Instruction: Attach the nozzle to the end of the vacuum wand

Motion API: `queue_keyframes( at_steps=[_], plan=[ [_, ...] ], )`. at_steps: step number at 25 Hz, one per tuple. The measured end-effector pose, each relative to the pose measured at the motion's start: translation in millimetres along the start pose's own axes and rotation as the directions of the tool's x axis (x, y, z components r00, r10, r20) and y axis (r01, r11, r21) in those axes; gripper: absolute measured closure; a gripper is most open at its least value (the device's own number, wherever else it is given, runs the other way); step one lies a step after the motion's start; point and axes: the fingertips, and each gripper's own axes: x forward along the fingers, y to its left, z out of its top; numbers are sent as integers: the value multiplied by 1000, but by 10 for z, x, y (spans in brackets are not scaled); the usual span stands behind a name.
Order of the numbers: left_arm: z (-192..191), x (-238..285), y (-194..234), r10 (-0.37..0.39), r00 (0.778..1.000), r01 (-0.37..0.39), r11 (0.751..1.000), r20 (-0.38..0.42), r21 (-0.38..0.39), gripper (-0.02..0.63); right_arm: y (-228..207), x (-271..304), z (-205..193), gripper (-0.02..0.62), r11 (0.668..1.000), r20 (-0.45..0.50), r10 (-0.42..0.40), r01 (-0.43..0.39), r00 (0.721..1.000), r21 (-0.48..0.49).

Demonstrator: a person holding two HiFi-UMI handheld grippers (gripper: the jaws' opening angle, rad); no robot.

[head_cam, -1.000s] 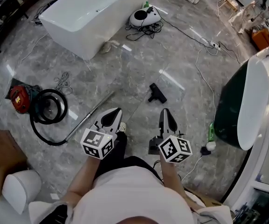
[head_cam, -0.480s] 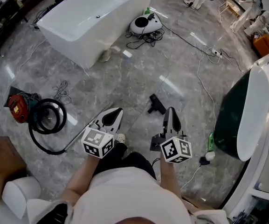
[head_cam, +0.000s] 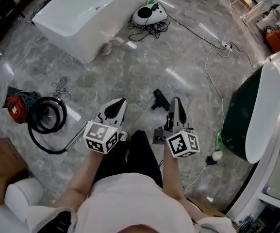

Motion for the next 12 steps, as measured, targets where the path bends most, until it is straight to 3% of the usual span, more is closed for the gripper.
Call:
queue_keyframes(
  at_steps=[7, 12],
  plan=[
    [19, 118, 43, 68, 998, -68, 998, 19, -16, 597, -80, 149, 73, 580, 998, -52, 46, -48, 998, -36],
    [-136, 201, 128, 64, 997, -63, 997, 34, -33, 595, -233, 330, -54, 580, 997, -80, 58, -61, 995, -41]
  ],
)
